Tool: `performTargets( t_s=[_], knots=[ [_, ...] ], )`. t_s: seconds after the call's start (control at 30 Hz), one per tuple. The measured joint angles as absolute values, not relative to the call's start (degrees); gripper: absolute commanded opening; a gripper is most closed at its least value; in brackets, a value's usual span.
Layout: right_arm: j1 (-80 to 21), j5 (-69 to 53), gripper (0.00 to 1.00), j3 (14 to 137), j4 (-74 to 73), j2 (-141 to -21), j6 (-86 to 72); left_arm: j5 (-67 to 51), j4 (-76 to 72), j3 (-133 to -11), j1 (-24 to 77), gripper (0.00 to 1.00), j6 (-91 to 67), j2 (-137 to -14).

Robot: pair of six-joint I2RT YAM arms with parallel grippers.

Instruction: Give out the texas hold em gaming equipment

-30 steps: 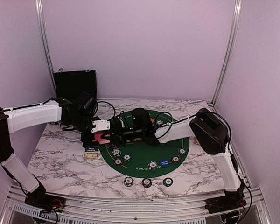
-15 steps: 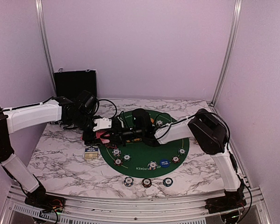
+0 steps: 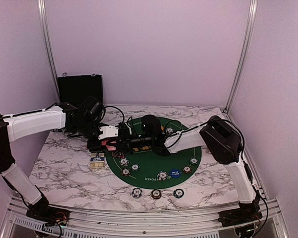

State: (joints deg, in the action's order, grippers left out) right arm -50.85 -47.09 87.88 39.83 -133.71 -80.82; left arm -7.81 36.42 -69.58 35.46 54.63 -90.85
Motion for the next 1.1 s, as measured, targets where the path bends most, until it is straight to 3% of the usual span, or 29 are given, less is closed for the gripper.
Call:
performTargets(
  t_s=[0.2,0.47,0.6,0.83,0.87,0.9,0.93,1.0,1.03,1.1],
  knots=[
    [-50.9,-47.0,0.21,87.9,39.8,-133.7,-80.7,-7.6,36.4,-69.6,35.5,0.54,54.7,-90.9],
    [-50.9,-47.6,0.39,88.4,38.9,-134.2,-80.0,-7.5,36.6,-69.6,35.6,0.50,55.8,-91.3],
    [-50.9,-47.7,0.38,89.8,38.5,-135.5,-79.9,-7.5,36.8,-69.6,35.6,0.48,55.9,-91.6],
    [-51.0,-47.6,0.14,91.1,38.1,-136.2,-80.2,-7.4,36.8,-69.6,35.6,0.45,56.0,-91.9],
    [-51.0,-47.6,0.11,91.1,38.1,-136.2,-80.3,-7.4,36.8,-69.6,35.6,0.47,56.0,-91.9],
    [-51.0,-47.5,0.09,91.1,38.1,-136.2,-80.8,-7.2,36.8,-69.6,35.6,0.58,56.2,-91.9],
    [-51.0,-47.4,0.08,91.1,38.0,-136.2,-81.0,-7.1,36.8,-69.6,35.6,0.76,56.2,-91.9],
    [-51.0,-47.5,0.05,91.1,38.1,-136.2,-81.4,-6.9,36.7,-69.6,35.6,0.92,56.3,-91.9],
    [-51.0,-47.5,0.04,91.1,38.1,-136.2,-81.4,-6.8,36.7,-69.6,35.6,0.98,56.1,-91.9],
    [-51.0,-47.5,0.03,90.8,38.6,-136.2,-81.6,-6.5,36.7,-69.6,35.6,0.99,56.1,-91.9]
  ],
)
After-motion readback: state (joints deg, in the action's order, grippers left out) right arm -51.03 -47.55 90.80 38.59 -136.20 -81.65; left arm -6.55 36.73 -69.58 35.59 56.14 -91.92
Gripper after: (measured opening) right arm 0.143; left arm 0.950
